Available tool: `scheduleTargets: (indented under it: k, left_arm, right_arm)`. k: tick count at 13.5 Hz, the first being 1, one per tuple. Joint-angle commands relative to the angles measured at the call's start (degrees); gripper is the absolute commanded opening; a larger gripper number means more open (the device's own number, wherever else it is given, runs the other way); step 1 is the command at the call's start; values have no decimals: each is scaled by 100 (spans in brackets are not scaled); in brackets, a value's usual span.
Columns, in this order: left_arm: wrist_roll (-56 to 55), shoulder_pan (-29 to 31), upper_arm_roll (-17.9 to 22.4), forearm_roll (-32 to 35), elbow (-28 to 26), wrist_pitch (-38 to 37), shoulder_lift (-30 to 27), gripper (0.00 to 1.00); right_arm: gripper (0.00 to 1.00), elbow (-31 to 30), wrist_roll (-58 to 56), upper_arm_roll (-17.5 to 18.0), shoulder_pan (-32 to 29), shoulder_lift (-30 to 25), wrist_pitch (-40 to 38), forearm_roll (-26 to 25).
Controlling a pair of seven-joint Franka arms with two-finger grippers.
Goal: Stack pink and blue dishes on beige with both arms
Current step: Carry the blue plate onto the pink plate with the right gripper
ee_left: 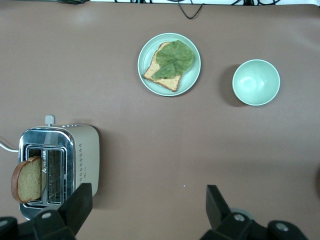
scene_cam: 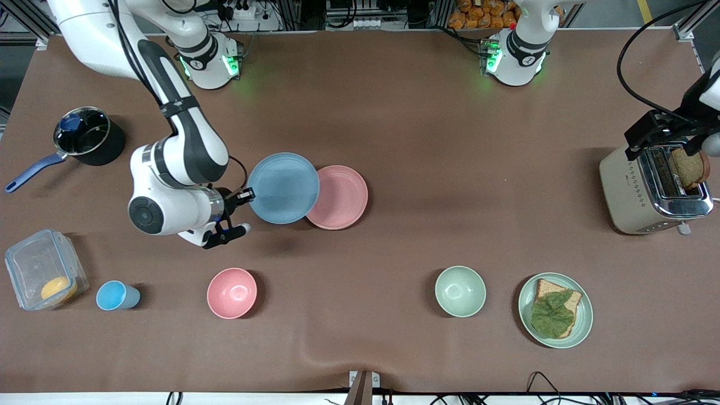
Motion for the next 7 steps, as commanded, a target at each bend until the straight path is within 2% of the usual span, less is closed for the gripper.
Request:
scheduleTargets:
  k: [1, 4, 5, 7]
  left_arm:
    - [65, -119, 80, -8, 4, -92, -35, 100]
    - [319, -163, 124, -61, -31, -101, -43, 100]
    - [599, -163, 132, -61, -40, -101, -43, 100]
    - [760, -180, 133, -61, -58, -101, -26, 100]
  right_arm:
    - [0, -21, 535, -56, 471, 111, 529, 148]
    - [0, 5, 1010, -47, 796, 436, 1084, 331]
    - [0, -3, 1002, -56, 919, 463, 1207, 533]
    - [0, -30, 976, -64, 1017, 473, 1288, 552]
